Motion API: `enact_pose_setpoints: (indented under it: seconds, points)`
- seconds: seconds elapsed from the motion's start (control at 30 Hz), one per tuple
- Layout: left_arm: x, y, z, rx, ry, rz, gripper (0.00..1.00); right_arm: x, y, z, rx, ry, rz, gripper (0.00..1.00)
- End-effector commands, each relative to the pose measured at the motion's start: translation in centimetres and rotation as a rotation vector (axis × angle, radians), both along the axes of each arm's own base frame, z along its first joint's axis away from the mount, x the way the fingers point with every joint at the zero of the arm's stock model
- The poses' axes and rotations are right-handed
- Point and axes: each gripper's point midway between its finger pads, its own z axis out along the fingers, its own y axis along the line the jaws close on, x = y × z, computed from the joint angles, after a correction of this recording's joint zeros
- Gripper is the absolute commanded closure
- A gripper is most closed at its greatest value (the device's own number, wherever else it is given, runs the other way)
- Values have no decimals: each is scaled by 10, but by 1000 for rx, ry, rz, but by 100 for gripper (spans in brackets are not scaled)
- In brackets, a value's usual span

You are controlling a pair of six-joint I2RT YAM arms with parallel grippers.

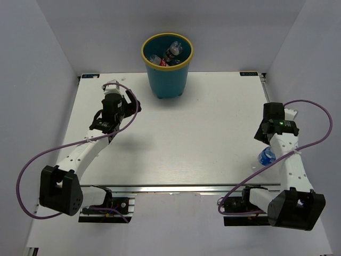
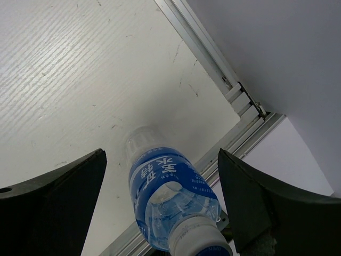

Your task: Put the plastic bottles in the bin

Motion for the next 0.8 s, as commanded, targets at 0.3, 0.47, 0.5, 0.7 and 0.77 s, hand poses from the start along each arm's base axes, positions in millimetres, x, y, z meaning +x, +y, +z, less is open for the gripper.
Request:
enact_pose_setpoints:
  seconds: [0.3,0.47,0.5,0.7,0.77]
  points:
    - [-5,18,17,28,-43,70,2,-7,-1,7,4,-18,-48,15]
    - [-6,19,17,28,-48,74,2,-10,-5,13,-18,-25,-78,33]
    - [-6,20,17,30,-46,77,2,-11,-6,13,-21,-23,-79,38]
    - [-6,22,17,34,-47,87,2,-11,-5,13,-16,-23,-75,62]
    - [-6,22,16,35,-45,88,2,-11,-5,15,-20,-26,-70,68]
